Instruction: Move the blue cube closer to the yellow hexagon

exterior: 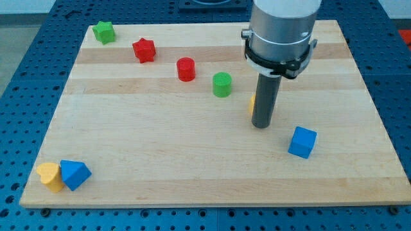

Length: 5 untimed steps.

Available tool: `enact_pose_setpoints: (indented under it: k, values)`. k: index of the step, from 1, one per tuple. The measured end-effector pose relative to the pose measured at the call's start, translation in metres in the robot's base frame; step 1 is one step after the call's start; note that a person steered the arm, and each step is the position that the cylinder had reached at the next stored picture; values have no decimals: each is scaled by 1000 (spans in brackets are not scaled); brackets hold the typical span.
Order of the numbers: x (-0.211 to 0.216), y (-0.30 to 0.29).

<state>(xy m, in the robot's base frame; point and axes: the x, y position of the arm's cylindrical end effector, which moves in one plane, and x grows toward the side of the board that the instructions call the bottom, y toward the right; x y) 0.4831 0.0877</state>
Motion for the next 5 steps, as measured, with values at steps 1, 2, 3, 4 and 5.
enact_pose_setpoints:
  k: [1, 2, 3, 4, 5]
  values:
    - [1, 35]
    - [1, 91]
    - [13, 134]
    - [37, 163]
    - [61, 166]
